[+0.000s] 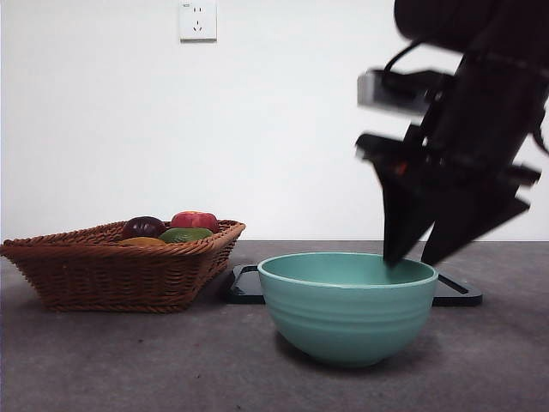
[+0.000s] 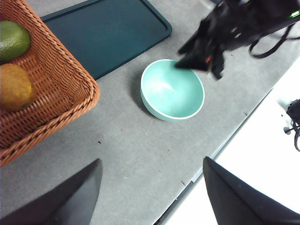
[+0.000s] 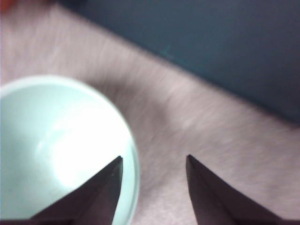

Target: Pick up the wifruite, put it on the bowl, pick up the plate, put it on desk

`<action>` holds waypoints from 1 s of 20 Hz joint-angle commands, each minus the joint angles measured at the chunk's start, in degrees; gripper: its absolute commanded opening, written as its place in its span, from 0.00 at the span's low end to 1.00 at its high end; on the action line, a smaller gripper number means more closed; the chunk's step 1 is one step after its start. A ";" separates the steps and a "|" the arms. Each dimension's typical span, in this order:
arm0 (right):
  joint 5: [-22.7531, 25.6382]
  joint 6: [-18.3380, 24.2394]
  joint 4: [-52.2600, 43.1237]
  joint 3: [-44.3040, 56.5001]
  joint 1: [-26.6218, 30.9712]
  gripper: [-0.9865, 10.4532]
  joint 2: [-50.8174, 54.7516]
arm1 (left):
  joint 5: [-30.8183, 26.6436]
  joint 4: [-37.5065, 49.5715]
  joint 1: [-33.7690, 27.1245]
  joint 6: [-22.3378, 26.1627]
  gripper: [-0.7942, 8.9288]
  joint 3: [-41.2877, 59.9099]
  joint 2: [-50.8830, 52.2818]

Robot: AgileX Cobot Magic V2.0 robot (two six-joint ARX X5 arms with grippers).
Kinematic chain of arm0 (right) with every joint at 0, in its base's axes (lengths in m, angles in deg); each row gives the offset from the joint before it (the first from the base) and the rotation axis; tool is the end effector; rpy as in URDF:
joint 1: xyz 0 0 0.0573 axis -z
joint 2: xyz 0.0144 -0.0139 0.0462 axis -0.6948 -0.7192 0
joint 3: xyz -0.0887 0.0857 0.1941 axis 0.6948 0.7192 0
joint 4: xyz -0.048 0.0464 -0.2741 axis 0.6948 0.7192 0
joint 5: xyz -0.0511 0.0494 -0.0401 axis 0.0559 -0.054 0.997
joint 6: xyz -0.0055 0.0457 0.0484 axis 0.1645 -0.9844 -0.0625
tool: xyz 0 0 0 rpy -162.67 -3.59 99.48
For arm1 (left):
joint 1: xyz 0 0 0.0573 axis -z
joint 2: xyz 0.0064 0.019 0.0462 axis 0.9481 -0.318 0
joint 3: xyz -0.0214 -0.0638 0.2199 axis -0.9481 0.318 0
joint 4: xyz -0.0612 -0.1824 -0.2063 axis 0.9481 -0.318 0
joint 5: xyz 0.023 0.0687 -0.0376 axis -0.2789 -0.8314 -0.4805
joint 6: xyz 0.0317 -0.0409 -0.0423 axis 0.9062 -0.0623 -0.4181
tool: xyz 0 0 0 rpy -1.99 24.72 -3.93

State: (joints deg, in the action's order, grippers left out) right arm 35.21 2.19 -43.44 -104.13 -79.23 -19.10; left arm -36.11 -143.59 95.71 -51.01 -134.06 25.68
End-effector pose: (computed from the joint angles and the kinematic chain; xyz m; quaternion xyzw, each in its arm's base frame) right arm 0.2441 0.1736 0.1403 -0.0452 0.4763 0.2256 0.8487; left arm 0.1692 -0.0993 0.3200 0.0331 0.3662 -0.4044 0.8374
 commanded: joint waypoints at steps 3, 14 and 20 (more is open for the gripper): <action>0.11 -0.42 3.39 -4.20 -0.13 0.28 9.62 | 0.20 0.44 0.26 0.50 0.43 -0.66 -0.28; -13.16 -0.44 25.22 -7.56 -0.17 0.28 31.93 | 0.20 0.42 0.26 0.13 0.43 -0.66 -0.28; -15.28 -0.39 31.98 -7.56 -0.17 0.28 34.16 | 0.20 0.39 0.26 -0.15 0.43 -0.66 -0.28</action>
